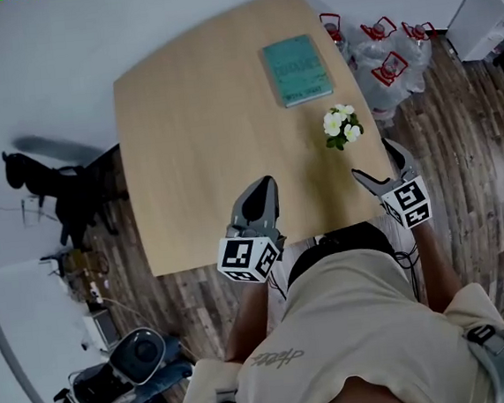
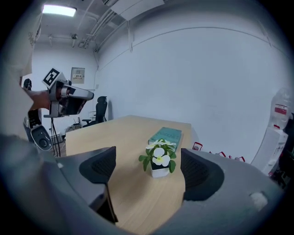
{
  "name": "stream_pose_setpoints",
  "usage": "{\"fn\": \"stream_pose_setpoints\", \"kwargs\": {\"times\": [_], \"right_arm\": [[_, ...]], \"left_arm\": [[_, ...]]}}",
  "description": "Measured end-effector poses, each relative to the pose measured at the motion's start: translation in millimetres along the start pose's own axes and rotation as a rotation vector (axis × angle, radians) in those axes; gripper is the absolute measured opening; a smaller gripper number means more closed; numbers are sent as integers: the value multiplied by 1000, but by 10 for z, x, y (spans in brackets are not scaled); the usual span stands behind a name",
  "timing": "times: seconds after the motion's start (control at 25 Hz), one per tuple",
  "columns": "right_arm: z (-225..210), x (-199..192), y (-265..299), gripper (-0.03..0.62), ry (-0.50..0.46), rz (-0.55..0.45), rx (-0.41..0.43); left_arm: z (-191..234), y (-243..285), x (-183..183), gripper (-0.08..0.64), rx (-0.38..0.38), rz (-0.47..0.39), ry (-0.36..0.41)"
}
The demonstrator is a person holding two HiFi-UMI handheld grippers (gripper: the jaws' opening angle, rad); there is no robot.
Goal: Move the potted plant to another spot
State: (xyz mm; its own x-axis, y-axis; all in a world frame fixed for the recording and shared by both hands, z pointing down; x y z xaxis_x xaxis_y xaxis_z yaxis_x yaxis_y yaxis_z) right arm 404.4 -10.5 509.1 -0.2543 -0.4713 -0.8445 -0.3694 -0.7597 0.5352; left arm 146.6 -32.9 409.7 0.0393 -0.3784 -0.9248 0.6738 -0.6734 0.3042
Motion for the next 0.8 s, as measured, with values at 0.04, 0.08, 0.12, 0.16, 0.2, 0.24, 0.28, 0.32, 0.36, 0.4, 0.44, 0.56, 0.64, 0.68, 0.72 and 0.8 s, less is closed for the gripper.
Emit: {"fn": "stream_pose_setpoints", "kwargs": {"times": [0.04,0.08,0.12,0.16,0.2,0.24,0.28,0.32,0.36,0.4,0.44,0.56,0.64,0.68,0.72,0.8], "right_arm": [[-25,-2,55,437,-10,5,9],[-53,-7,107,436,-16,8,18],[-85,-18,158,436,-16,9,27],[-124,-41,209,437,-8,11,36],[-169,-78,262,436,5,15,45],[-217,-125,316,437,21,20,55],[-264,-176,372,437,36,25,64],[-307,-232,431,437,48,33,72],[-345,-289,492,436,55,45,79],[-379,-339,553,436,57,58,85],[-408,-378,617,437,56,68,91],[-450,-475,811,436,41,92,114],[-447,-534,921,437,40,108,131],[-443,-560,966,437,43,114,141],[-441,-588,1005,437,46,120,149],[-449,-642,1081,437,42,135,160]], "left_arm": [[12,24,0,17,12,7,-8],[18,57,-2,17,20,12,-20],[16,94,-6,16,28,16,-34],[4,135,-15,16,34,19,-47],[-16,181,-30,17,39,24,-56],[-41,230,-52,17,43,32,-62],[-70,282,-77,16,45,43,-65],[-100,332,-102,17,45,55,-66],[-128,378,-121,16,45,66,-68],[-151,417,-132,17,46,75,-71],[-166,450,-138,17,49,80,-75],[-177,503,-167,17,79,96,-81],[-182,503,-194,16,99,110,-87],[-185,496,-202,17,108,115,-91],[-188,489,-205,16,117,117,-95],[-187,480,-207,16,137,116,-101]]}}
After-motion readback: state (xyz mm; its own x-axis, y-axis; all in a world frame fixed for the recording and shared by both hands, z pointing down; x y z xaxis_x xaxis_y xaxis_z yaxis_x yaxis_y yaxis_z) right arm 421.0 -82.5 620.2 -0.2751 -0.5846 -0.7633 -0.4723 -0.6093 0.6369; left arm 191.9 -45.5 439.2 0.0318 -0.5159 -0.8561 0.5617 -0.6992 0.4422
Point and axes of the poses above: the fingertips, and each gripper's own axes: y forward along the fingers, z to its left, x out of its top, the point moved 4 cm from there along -y, backward along the fingers, and after that the axes turned 6 degrees about z, right-handed, at the moved point
